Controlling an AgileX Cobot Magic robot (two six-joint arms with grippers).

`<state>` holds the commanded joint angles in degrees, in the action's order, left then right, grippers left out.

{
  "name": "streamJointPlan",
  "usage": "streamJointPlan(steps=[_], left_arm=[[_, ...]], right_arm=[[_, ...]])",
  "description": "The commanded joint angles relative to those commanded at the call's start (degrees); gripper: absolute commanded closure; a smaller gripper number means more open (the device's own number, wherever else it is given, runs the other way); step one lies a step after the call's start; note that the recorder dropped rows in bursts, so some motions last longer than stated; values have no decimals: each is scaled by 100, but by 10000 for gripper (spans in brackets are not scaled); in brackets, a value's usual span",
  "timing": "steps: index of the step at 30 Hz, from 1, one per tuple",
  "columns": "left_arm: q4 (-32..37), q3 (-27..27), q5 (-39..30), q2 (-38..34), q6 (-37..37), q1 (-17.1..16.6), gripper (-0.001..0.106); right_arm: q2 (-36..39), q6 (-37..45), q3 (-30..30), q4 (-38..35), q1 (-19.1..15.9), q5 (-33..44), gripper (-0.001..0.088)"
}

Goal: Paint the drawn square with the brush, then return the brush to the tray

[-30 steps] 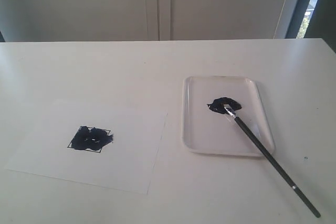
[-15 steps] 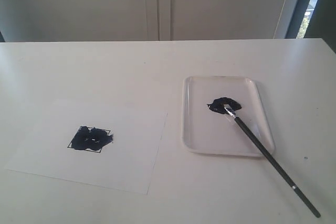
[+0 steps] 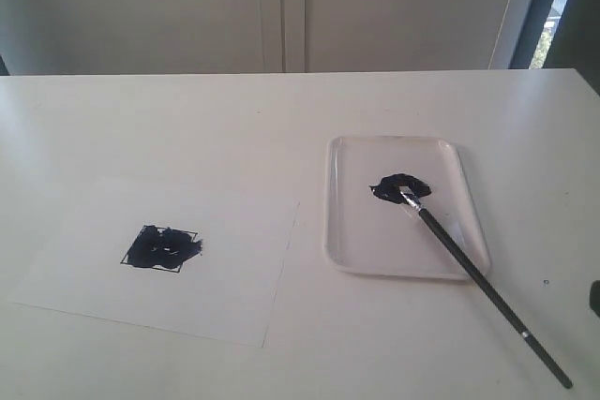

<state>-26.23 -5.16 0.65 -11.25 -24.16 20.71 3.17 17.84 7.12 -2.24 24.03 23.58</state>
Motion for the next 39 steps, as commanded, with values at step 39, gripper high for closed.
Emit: streamJointPlan(steps=[39], left_arm=[[552, 516, -945, 1125, 0, -3292, 1053]], right_arm=[[-317, -14, -712, 683, 0, -440, 443]])
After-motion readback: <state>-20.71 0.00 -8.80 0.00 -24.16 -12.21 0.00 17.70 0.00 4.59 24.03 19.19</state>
